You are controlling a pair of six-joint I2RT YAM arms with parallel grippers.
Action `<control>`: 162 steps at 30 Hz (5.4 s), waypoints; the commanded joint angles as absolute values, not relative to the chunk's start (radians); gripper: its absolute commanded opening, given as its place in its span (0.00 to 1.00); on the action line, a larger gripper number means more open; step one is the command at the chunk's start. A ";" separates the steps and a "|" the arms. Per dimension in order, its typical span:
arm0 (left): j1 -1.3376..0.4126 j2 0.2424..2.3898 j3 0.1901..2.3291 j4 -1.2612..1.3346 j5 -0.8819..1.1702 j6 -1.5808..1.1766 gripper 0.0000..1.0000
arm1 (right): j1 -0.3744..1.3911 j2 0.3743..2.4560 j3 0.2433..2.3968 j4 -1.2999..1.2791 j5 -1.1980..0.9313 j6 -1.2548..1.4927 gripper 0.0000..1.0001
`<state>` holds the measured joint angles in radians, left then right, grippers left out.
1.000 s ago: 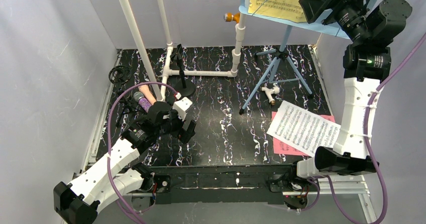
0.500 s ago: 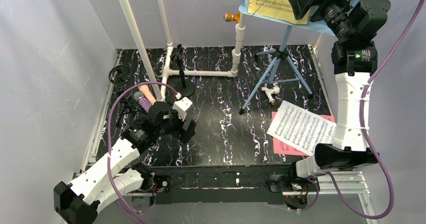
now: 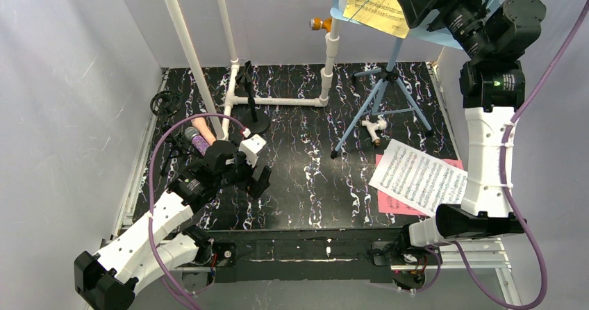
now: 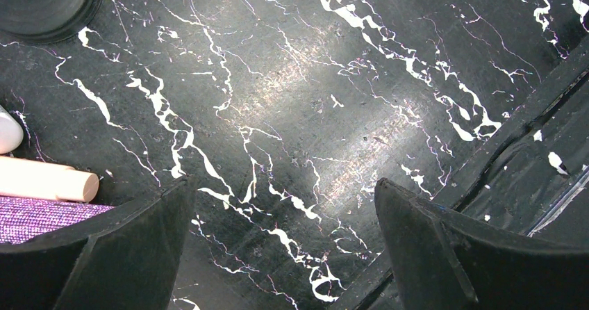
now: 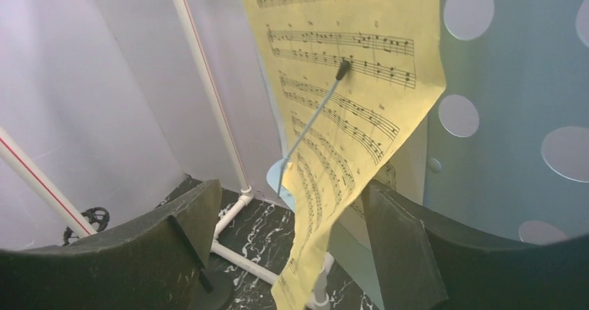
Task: Pack up the instrument practice props
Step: Pick up the sheet music from the music stand, then place the sheet music at the center of the board.
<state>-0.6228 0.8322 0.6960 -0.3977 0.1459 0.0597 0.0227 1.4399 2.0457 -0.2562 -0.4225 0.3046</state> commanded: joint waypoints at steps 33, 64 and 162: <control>-0.617 0.810 0.703 -0.413 0.150 0.068 1.00 | -0.029 1.411 2.028 -0.204 -0.236 0.307 0.81; -0.617 0.808 0.703 -0.413 0.150 0.068 1.00 | -0.029 1.449 1.979 -0.111 -0.393 0.419 0.31; -0.617 0.836 0.702 -0.418 0.155 0.067 1.00 | -0.057 1.213 1.868 -1.420 -0.448 -0.918 0.01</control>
